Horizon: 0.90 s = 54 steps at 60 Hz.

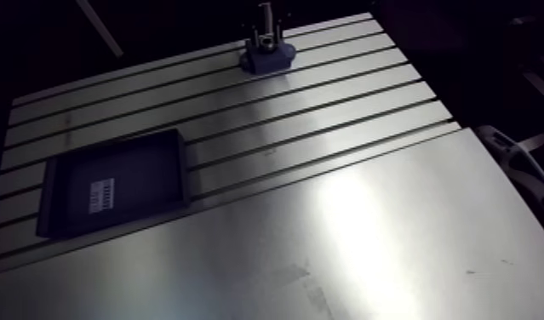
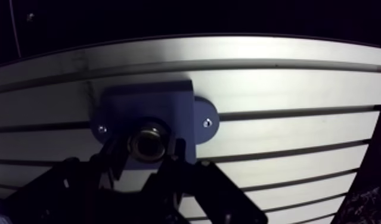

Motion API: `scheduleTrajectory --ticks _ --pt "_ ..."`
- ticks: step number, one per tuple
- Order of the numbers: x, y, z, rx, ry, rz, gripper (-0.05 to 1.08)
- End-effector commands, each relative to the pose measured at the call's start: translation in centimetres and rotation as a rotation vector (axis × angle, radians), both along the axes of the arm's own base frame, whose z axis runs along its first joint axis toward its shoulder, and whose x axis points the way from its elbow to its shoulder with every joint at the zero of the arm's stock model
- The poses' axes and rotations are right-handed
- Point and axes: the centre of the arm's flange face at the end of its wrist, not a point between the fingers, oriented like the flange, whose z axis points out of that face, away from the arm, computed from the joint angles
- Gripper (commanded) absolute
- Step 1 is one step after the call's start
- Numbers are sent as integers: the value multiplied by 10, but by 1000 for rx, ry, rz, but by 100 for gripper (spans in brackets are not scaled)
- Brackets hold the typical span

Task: Pick up the bearing and press it into the housing until flush.

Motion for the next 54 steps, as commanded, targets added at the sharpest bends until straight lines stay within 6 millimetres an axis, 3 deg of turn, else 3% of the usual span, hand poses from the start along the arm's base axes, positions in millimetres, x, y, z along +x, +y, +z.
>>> scheduleTrajectory --ticks 1,54 --pt "-1 -1 -2 -1 -2 0 77" --pt "-1 1 -6 0 -2 3 77"
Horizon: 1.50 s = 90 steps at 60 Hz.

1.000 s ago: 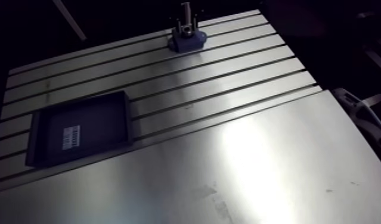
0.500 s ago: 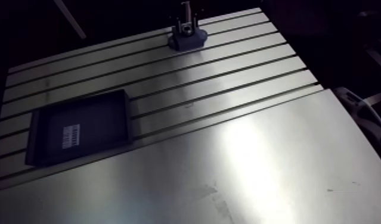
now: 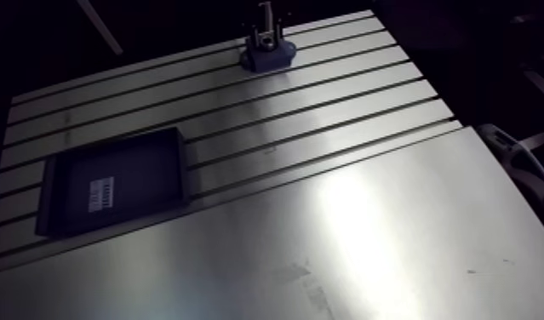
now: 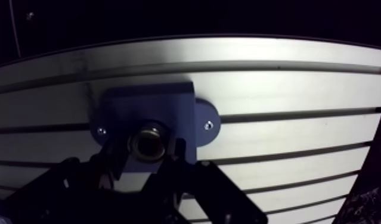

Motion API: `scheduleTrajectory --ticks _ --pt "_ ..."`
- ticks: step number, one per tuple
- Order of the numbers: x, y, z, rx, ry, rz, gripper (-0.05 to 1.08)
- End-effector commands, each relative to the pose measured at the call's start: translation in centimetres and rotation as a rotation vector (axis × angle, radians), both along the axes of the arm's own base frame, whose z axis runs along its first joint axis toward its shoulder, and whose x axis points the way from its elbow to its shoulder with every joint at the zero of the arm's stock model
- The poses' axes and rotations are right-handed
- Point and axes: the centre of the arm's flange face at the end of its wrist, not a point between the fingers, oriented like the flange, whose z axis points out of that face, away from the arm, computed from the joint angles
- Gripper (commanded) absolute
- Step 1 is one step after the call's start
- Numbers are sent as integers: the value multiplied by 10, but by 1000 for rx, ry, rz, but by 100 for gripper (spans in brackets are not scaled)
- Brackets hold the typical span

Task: Pick up the bearing and press it into the housing until flush.

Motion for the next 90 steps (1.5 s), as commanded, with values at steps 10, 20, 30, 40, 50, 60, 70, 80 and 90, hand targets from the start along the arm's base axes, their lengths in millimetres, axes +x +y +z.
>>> scheduleTrajectory --ticks 10,20,30,40,50,60,70,80,90 --pt "0 1 -3 0 -1 0 77" --pt "0 1 -4 -3 -2 0 77" --pt "1 1 -6 -6 -5 -1 77" --pt "1 3 -1 -9 2 -7 0" --pt "-1 2 27 -6 39 -12 0" --pt "2 -3 57 -51 26 -24 0" --pt "5 -1 58 -65 10 -21 86" --pt "5 18 59 -40 17 -16 107" --pt "5 21 52 -27 8 22 108"
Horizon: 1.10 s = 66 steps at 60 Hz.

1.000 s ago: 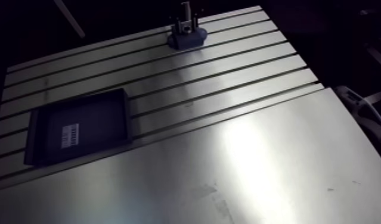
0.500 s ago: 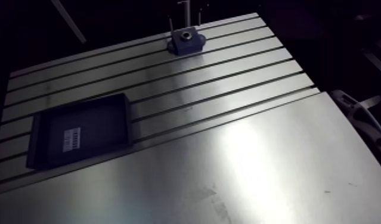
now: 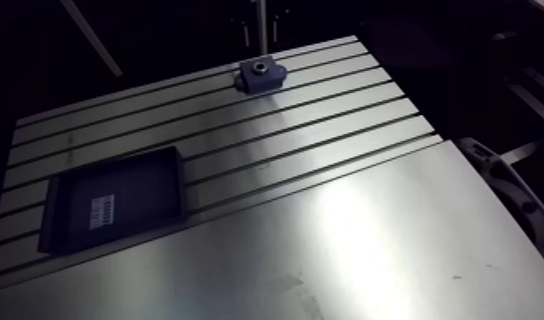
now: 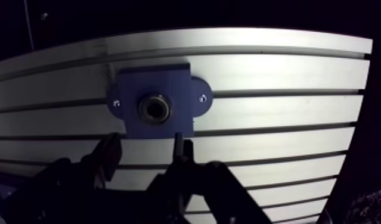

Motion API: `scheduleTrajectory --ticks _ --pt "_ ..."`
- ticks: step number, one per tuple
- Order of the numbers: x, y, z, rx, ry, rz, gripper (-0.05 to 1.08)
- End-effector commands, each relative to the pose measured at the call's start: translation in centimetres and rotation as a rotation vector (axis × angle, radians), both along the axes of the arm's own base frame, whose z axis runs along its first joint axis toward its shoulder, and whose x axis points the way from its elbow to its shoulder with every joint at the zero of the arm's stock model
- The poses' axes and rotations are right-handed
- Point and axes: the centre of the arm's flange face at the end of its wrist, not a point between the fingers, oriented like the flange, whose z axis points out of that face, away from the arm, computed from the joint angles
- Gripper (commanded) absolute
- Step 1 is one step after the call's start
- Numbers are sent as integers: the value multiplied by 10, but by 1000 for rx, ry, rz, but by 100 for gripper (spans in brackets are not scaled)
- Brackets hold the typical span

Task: Pick up the bearing and press it into the housing until flush.

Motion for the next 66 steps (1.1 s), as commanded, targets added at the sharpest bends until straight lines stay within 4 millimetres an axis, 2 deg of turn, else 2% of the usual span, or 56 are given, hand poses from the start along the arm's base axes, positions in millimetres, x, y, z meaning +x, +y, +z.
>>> scheduleTrajectory --ticks 1,24,36,66 --pt "-1 9 -4 16 -3 33 108" --pt "-3 4 -22 4 -26 34 108" --pt "-3 3 -37 0 -44 35 108" --pt "-9 -6 -46 1 -18 50 108"
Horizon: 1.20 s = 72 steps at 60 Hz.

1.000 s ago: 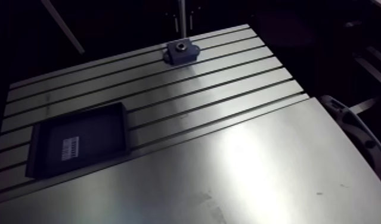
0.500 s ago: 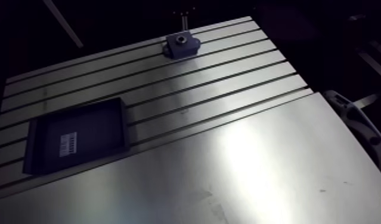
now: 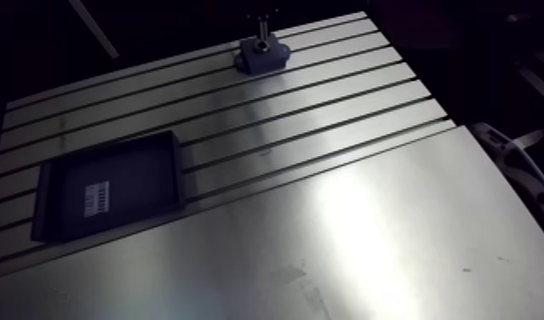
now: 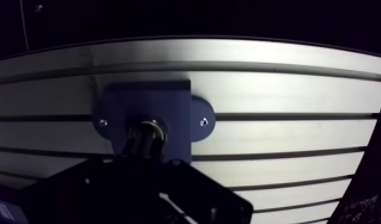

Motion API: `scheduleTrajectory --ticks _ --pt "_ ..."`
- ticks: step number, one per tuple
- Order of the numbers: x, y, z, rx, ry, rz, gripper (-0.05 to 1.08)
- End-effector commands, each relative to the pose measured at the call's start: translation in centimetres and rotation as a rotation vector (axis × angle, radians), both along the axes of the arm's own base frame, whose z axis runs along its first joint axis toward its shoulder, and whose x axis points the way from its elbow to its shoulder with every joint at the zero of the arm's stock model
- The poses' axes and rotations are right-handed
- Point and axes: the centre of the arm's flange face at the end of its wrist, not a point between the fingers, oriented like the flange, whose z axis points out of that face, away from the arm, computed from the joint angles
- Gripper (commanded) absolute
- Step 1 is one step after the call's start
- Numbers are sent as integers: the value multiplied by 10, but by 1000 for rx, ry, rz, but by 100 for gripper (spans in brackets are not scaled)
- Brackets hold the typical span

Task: Pick up the bearing and press it into the housing until flush.

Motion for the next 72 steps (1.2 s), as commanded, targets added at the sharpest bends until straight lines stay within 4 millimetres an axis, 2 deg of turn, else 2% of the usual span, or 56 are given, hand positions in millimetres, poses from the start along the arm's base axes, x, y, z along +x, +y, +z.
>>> scheduleTrajectory --ticks 1,72 --pt "-2 -4 -4 -3 0 5 108" --pt "2 -4 -11 -2 -14 11 108"
